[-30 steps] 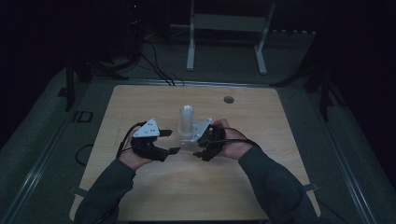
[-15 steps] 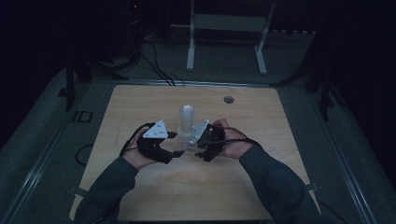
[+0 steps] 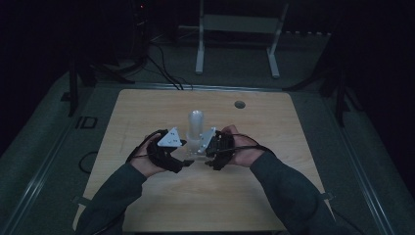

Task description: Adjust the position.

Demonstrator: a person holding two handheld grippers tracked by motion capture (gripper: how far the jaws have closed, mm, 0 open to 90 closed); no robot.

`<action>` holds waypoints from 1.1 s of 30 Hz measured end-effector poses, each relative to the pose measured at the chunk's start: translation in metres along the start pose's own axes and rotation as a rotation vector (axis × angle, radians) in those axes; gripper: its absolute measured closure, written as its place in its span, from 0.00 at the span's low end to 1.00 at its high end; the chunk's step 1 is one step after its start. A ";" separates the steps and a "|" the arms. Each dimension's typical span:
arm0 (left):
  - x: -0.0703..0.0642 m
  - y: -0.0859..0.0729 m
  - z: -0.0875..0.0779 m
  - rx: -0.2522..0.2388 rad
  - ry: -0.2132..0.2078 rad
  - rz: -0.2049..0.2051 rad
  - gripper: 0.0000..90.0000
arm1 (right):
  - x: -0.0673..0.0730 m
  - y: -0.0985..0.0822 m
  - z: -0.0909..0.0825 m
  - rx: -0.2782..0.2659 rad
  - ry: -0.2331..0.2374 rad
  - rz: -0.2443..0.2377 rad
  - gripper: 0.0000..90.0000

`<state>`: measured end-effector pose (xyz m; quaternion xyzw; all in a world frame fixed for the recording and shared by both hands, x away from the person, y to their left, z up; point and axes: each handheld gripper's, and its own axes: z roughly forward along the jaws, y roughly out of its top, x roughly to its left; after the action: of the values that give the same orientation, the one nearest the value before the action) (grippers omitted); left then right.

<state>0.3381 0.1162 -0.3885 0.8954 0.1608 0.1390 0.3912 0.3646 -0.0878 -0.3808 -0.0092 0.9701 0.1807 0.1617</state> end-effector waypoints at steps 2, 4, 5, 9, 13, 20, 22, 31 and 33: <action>0.000 0.001 0.001 0.004 0.001 0.004 0.31 | 0.000 0.000 0.001 0.007 0.000 -0.001 0.34; 0.000 0.001 0.001 0.010 0.004 0.006 0.31 | 0.001 0.000 0.001 0.016 0.001 -0.008 0.34; 0.000 0.002 0.001 0.013 0.003 0.010 0.31 | 0.001 0.001 0.002 0.021 0.000 -0.010 0.34; -0.002 0.003 0.003 0.036 0.004 0.031 0.31 | 0.000 0.002 0.002 0.031 -0.003 -0.020 0.34; -0.003 0.004 0.004 0.063 0.012 0.051 0.31 | -0.001 0.004 0.003 0.040 -0.004 -0.032 0.35; -0.004 0.006 0.007 0.109 0.017 0.077 0.31 | 0.001 0.007 0.005 0.067 -0.006 -0.051 0.34; -0.004 0.006 0.008 0.112 0.020 0.077 0.31 | 0.000 0.007 0.006 0.070 -0.008 -0.053 0.35; -0.006 0.008 0.011 0.167 0.037 0.116 0.31 | 0.001 0.008 0.009 0.108 -0.007 -0.063 0.35; -0.006 0.008 0.012 0.176 0.041 0.126 0.31 | 0.001 0.009 0.010 0.113 -0.008 -0.066 0.35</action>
<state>0.3382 0.1007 -0.3910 0.9317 0.1235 0.1668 0.2981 0.3660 -0.0756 -0.3868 -0.0314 0.9773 0.1202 0.1719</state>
